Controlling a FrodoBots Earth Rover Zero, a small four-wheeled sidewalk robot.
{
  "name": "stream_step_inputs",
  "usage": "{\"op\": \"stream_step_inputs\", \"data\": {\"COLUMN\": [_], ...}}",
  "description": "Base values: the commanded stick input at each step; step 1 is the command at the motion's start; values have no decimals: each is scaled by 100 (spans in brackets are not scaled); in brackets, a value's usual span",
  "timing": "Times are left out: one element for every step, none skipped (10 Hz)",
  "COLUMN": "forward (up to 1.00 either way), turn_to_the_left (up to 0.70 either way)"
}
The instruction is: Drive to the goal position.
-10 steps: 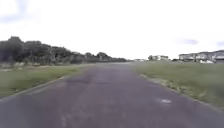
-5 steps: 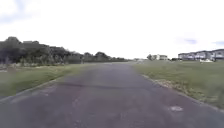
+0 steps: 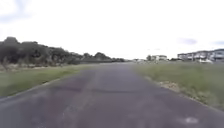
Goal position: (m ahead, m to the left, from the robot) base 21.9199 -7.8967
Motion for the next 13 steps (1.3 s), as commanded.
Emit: {"op": "stream_step_inputs", "data": {"forward": [70, 70, 70, 70, 70, 70, 70, 70, 70, 70, 70, 70, 70], "turn_to_the_left": [0, 0, 0, 0, 0, 0, 0, 0, 0, 0, 1, 2, 2]}}
